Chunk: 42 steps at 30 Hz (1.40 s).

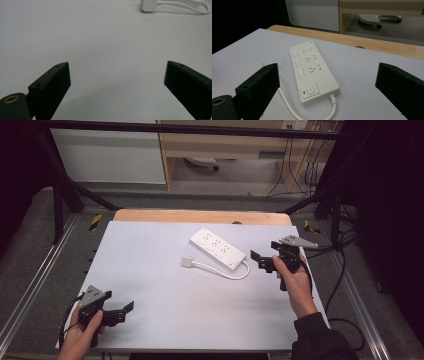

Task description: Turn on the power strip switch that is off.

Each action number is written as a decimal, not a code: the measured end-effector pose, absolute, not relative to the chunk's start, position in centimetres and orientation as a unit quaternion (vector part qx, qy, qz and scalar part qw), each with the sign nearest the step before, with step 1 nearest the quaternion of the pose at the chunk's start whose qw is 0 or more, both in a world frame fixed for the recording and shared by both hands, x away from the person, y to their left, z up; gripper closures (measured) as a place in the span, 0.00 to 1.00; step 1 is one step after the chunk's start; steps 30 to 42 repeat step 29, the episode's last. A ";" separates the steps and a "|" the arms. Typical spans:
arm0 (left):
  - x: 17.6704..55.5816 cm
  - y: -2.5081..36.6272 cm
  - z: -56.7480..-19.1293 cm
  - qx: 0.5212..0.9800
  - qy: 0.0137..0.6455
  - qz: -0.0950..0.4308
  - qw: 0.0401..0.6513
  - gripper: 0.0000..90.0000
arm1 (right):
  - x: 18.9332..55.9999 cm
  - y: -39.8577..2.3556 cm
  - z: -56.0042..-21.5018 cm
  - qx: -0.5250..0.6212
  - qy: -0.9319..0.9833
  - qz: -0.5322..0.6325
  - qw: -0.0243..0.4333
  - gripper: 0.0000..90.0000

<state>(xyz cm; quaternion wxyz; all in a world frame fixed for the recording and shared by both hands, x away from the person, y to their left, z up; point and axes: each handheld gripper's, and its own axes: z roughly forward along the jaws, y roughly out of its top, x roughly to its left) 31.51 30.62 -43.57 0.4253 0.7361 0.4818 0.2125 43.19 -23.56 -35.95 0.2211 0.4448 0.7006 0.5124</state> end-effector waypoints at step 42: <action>31.4 30.7 -43.5 0.735 0.481 0.215 0.427 0.08 | 36.3 -27.5 -44.5 0.458 0.727 0.453 0.238 0.04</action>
